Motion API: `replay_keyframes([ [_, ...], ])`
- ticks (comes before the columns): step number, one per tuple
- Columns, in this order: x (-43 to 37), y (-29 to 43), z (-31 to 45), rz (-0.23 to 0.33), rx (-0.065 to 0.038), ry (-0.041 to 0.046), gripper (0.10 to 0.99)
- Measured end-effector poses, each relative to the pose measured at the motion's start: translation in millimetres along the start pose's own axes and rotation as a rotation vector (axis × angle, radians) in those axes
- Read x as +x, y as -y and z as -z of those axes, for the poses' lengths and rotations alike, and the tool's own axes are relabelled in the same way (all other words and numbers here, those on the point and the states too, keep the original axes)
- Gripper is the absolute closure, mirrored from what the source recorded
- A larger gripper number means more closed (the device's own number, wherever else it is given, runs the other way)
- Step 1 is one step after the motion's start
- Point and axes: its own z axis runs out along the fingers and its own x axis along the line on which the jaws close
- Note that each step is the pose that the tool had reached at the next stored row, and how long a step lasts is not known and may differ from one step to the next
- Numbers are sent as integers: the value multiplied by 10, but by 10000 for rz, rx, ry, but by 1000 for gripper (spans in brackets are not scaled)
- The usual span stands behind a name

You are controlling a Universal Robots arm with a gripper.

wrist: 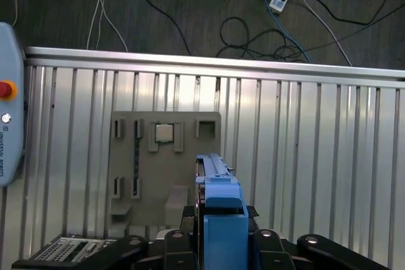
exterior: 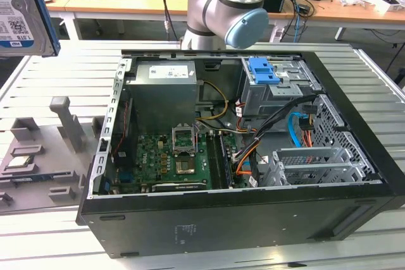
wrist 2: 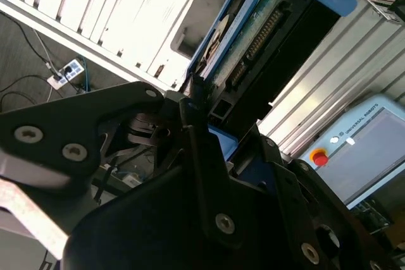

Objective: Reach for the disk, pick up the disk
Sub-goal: 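Pick up the disk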

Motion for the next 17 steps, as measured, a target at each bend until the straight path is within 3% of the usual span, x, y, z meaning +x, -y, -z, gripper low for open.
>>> replay_keyframes([
  [3,10,181,7,-1,0,0,718],
  [8,20,381,15,-1,0,0,718],
  [17,34,670,26,-2,1,1,718],
])
